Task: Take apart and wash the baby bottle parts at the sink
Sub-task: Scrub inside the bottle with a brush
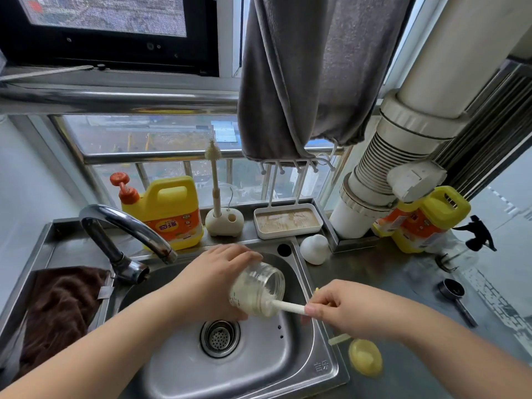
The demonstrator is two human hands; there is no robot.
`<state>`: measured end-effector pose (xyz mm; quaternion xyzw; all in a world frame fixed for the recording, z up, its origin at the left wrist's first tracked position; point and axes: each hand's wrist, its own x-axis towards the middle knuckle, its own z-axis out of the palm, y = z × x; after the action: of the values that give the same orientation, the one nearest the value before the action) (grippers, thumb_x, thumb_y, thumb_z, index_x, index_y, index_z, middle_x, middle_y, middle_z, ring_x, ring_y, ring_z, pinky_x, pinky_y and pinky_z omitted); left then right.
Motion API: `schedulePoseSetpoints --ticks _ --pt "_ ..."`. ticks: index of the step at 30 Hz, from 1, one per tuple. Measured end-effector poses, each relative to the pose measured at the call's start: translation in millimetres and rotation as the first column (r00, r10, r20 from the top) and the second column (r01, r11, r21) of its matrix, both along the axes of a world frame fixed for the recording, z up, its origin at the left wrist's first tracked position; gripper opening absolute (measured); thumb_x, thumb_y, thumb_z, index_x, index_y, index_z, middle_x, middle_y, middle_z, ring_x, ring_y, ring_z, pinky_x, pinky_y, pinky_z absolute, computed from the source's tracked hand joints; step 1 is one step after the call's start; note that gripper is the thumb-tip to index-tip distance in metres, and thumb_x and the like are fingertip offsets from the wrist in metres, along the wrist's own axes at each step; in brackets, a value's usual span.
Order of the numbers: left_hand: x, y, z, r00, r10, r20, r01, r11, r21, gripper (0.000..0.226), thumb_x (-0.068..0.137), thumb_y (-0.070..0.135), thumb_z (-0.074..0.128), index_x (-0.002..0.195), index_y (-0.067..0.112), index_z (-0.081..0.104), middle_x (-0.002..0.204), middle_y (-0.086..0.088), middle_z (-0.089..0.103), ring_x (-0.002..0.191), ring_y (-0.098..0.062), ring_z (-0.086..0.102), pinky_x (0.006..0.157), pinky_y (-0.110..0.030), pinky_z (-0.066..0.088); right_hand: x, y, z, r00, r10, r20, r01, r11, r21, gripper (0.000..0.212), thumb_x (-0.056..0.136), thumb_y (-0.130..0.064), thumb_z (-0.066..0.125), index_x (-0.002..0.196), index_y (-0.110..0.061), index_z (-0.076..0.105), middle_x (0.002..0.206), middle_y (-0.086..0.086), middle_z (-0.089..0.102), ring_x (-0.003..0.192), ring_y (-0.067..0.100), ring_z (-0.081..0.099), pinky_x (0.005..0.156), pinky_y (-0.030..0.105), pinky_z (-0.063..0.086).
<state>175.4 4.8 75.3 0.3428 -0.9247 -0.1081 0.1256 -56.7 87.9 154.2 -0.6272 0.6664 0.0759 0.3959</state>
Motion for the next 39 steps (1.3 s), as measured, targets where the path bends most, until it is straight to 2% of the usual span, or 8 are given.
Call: schedulePoseSetpoints --ticks 4,7,9,13,20,26,30,39 --pt "0.4 6.9 -11.8 0.999 0.050 0.011 -0.051 0.997 0.059 0.093 0.057 0.054 0.077 0.140 0.033 0.039 0.130 0.012 0.046 0.122 -0.010 0.043 0.096 -0.026 0.046 6.8 3.7 -0.4 0.873 0.168 -0.458 -0.366 0.846 -0.387 0.021 0.093 -0.031 0.054 0.114 -0.034 0.052 0.087 -0.002 0.063 0.071 0.023 0.059 0.045 0.026 0.021" --pt "-1.0 7.6 -8.5 0.996 0.088 -0.003 -0.088 0.996 -0.034 0.096 0.048 0.056 0.078 0.133 0.027 0.046 0.121 0.004 0.054 0.110 -0.018 0.055 0.078 -0.033 0.056 5.1 6.0 -13.1 0.795 0.177 -0.580 -0.532 0.664 -0.526 0.063 0.034 -0.009 0.086 0.093 -0.026 0.069 0.055 0.001 0.053 0.034 0.024 0.049 0.049 0.019 -0.005" --pt "-2.8 7.6 -3.3 0.993 0.097 -0.067 -0.106 0.984 -0.144 0.098 0.040 0.052 0.084 0.126 0.021 0.050 0.112 -0.003 0.059 0.100 -0.024 0.061 0.066 -0.032 0.058 7.8 5.5 -11.8 0.798 0.185 -0.574 -0.539 0.646 -0.541 0.055 0.037 -0.008 0.084 0.087 -0.027 0.069 0.054 0.000 0.048 0.033 0.024 0.045 0.042 0.019 0.001" --pt "-6.2 5.2 1.9 0.976 0.112 -0.187 -0.170 0.928 -0.333 0.095 0.041 0.050 0.090 0.121 0.017 0.051 0.110 -0.012 0.064 0.100 -0.031 0.062 0.066 -0.038 0.058 8.1 2.2 -5.9 0.974 0.056 -0.219 -0.151 0.882 -0.447 0.022 0.094 -0.023 0.047 0.112 -0.035 0.052 0.084 -0.003 0.056 0.069 0.021 0.052 0.061 0.030 0.045" --pt "4.8 1.8 -8.9 0.976 0.103 -0.191 -0.167 0.917 -0.362 0.097 0.048 0.052 0.088 0.130 0.022 0.046 0.118 -0.011 0.062 0.116 -0.025 0.047 0.098 -0.059 0.040 -0.7 -5.5 -6.4 0.871 -0.214 0.443 0.190 0.977 0.100 0.022 0.098 -0.023 0.050 0.111 -0.032 0.066 0.061 -0.004 0.054 0.045 0.006 0.038 0.043 0.018 0.030" --pt "1.9 2.4 -7.9 0.980 0.042 -0.196 -0.117 0.914 -0.388 0.096 0.049 0.052 0.087 0.129 0.020 0.047 0.115 -0.013 0.062 0.114 -0.026 0.050 0.100 -0.059 0.038 -3.8 -14.0 -11.2 0.967 -0.184 0.179 0.226 0.939 -0.258 0.013 0.093 -0.029 0.059 0.100 -0.035 0.068 0.070 -0.006 0.069 0.060 0.010 0.060 0.063 0.028 0.052" --pt "-2.2 2.5 -2.8 0.967 0.039 -0.252 -0.138 0.910 -0.392 0.096 0.048 0.053 0.088 0.128 0.019 0.048 0.114 -0.013 0.061 0.111 -0.028 0.054 0.106 -0.050 0.033 0.1 -14.1 -2.0 0.961 -0.016 -0.278 -0.148 0.816 -0.558 0.020 0.097 -0.040 0.045 0.111 -0.035 0.058 0.099 -0.007 0.067 0.090 0.016 0.060 0.067 0.028 0.037" --pt "2.1 0.3 -0.1 0.974 0.067 -0.218 -0.160 0.883 -0.441 0.078 0.068 0.062 0.062 0.133 0.023 0.045 0.120 -0.011 0.059 0.120 -0.027 0.046 0.108 -0.059 0.022 7.5 -11.3 0.5 0.872 -0.186 0.452 0.192 0.981 0.032 0.016 0.097 -0.024 0.052 0.097 -0.017 0.066 0.057 -0.003 0.057 0.038 0.005 0.039 0.038 0.016 0.030"
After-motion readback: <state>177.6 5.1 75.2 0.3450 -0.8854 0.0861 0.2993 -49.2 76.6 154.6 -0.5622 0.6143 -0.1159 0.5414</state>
